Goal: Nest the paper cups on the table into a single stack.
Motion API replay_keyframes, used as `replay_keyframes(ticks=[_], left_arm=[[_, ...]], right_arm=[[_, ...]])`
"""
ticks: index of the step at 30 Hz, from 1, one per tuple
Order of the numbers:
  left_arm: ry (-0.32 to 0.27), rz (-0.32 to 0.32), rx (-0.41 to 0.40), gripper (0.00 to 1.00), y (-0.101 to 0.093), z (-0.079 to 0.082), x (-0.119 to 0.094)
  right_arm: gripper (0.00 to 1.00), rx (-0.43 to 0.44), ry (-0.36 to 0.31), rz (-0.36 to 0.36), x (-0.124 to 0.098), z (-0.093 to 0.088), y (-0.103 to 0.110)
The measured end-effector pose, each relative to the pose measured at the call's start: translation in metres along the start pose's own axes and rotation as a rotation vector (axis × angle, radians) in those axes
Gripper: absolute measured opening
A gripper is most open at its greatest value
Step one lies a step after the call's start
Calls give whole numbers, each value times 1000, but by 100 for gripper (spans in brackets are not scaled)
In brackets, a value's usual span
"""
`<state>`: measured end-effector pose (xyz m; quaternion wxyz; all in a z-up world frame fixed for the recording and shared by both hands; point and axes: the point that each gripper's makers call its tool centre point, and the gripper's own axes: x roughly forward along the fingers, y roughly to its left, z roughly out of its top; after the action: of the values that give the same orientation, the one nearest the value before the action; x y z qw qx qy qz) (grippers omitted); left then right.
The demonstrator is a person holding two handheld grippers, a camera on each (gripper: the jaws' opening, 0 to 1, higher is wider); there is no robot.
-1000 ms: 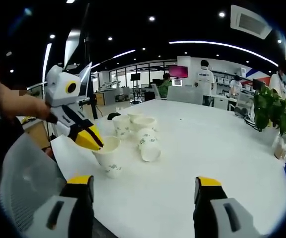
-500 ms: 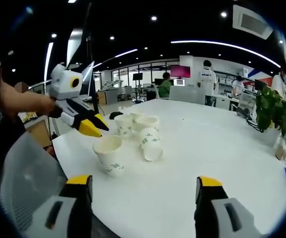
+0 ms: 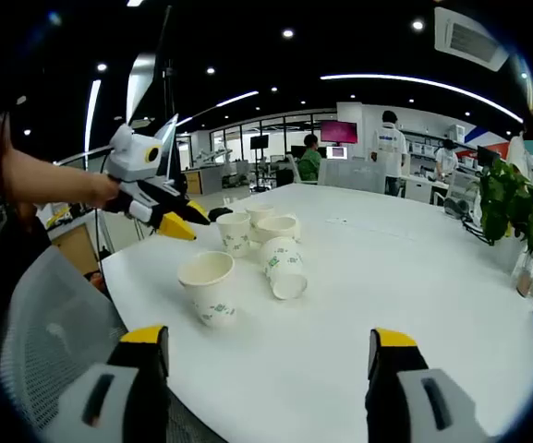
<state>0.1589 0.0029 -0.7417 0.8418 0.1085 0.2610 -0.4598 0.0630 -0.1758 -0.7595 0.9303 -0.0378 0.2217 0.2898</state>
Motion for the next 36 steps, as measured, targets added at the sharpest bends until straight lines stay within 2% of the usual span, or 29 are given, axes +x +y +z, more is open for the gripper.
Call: replay_keyframes(ticks=[8, 11, 13, 19, 25, 32, 36], left_arm=[[11, 50, 22, 36, 38, -2, 0], [11, 71, 44, 37, 46, -1, 1], [13, 90, 53, 36, 62, -1, 1], [37, 110, 84, 35, 79, 0, 7], [45, 118, 74, 33, 93, 3, 13], [112, 94, 115, 30, 97, -5, 26], [129, 97, 115, 28, 99, -7, 32]], right_arm=[[89, -1, 5, -6, 0, 1, 1], [89, -2, 6, -8, 0, 0, 1], [89, 0, 10, -11, -1, 0, 1], [89, 1, 20, -6, 0, -1, 2], [89, -12, 37, -1, 1, -4, 3], [88, -21, 51, -5, 1, -5, 4], [87, -21, 52, -9, 1, -5, 3]])
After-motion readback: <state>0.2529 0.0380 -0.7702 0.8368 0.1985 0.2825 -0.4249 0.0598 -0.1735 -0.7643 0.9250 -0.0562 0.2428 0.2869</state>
